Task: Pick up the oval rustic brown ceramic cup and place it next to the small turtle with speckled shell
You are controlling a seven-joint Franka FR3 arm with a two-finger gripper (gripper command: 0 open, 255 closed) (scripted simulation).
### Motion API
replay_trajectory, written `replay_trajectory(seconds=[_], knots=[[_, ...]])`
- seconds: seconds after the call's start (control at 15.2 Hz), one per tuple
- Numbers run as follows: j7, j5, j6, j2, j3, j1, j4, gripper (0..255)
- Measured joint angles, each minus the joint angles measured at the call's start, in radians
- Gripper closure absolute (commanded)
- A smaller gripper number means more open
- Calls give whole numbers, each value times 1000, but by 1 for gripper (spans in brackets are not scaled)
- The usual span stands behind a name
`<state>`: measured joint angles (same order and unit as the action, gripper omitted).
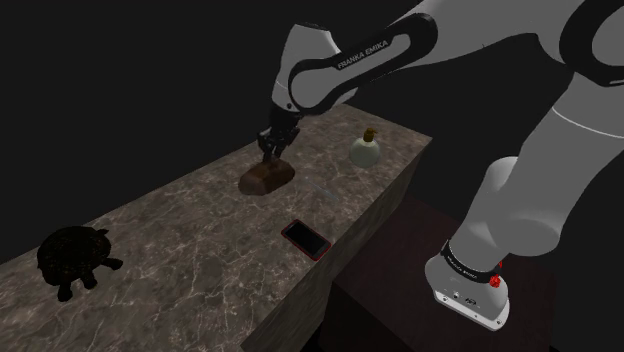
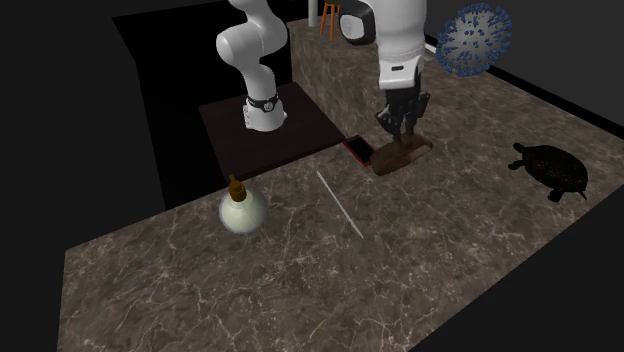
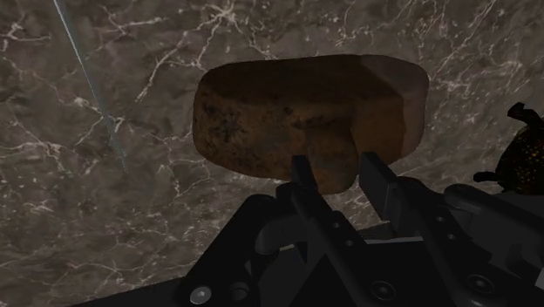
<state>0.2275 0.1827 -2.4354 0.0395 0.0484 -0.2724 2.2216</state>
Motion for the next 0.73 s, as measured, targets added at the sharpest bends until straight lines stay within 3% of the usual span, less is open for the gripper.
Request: replay_trajectory(seconds=[0.73], knots=[[295,-132,35,-254,84,-127,-312,255]])
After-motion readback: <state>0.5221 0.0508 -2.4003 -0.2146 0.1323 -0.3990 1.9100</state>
